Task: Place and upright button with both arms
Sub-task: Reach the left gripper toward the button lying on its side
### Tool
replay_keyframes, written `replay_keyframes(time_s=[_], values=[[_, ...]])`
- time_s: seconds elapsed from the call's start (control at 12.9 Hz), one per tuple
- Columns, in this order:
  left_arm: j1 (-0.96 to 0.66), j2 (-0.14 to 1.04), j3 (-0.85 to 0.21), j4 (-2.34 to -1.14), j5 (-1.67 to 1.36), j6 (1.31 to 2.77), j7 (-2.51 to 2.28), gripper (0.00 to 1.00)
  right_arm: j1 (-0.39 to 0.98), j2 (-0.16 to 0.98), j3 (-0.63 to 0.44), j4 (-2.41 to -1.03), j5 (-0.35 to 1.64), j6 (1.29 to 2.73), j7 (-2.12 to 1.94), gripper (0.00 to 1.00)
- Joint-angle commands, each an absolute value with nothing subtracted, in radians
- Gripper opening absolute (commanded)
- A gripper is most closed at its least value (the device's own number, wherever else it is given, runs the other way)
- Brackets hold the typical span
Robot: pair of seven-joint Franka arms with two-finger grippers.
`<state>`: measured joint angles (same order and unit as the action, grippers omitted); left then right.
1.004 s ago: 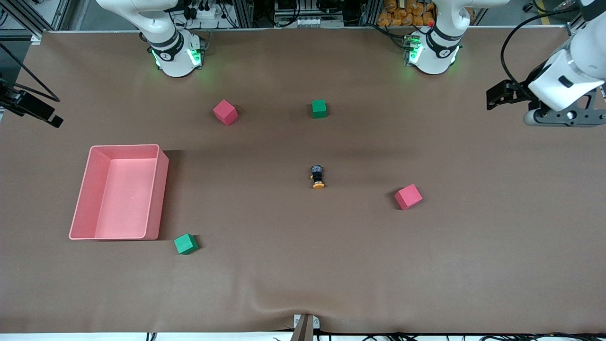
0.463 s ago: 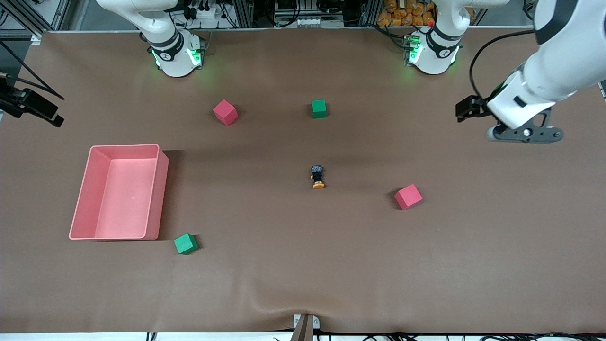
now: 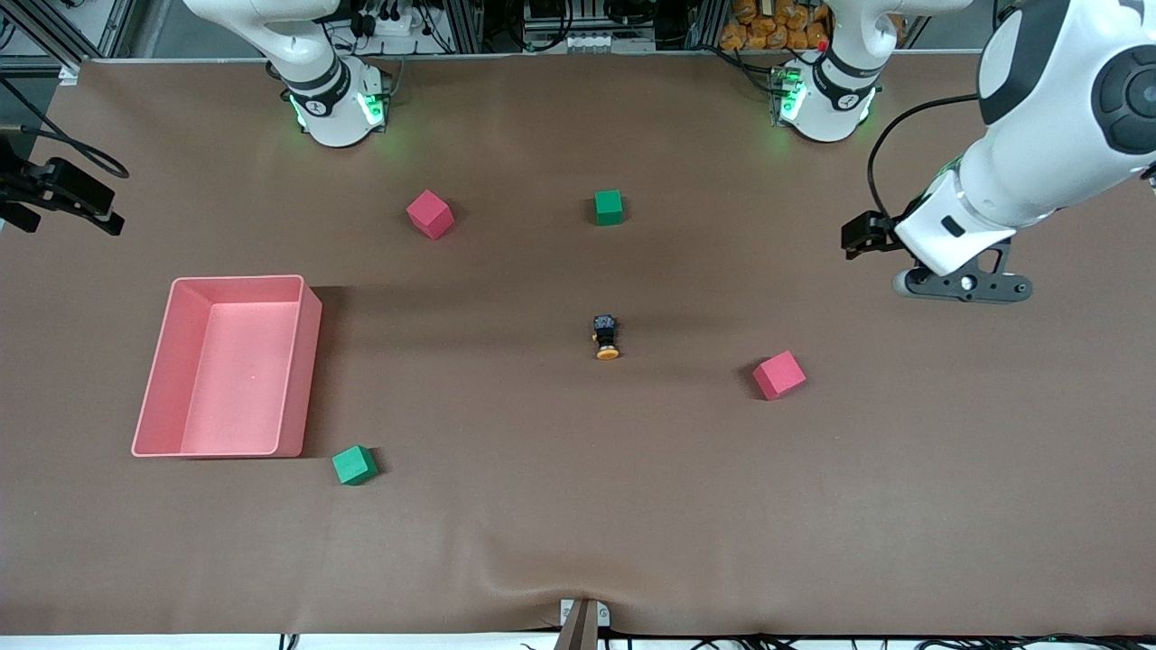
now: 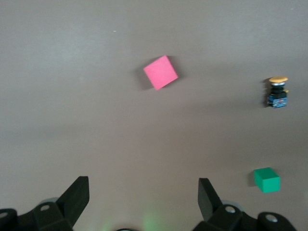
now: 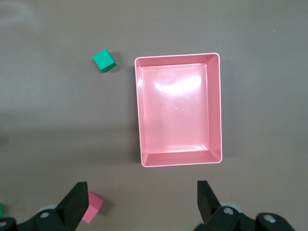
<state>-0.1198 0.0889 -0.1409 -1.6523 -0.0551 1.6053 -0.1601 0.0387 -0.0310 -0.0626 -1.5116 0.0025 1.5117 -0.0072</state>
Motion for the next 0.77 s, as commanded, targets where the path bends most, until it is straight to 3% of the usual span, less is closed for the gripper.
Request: replay_keyframes(time_s=[0.0, 0.46, 0.7], values=[[-0.11, 0.089, -0.149, -1.686, -0.09, 1.666, -0.173, 1.0, 0.014, -0.026, -0.038, -1.497, -0.006, 1.491, -0.041, 1.0], [-0.106, 0.1, -0.149, -1.689, -0.146, 1.677, -0.215, 1.0, 0.012, -0.026, -0.041, -1.497, 0.014, 1.489, -0.041, 1.0], [-0.12, 0.178, -0.149, -1.687, -0.24, 1.706, -0.25, 1.0, 0.011, -0.025, -0.04, -1.497, 0.014, 1.488, -0.043, 1.0]])
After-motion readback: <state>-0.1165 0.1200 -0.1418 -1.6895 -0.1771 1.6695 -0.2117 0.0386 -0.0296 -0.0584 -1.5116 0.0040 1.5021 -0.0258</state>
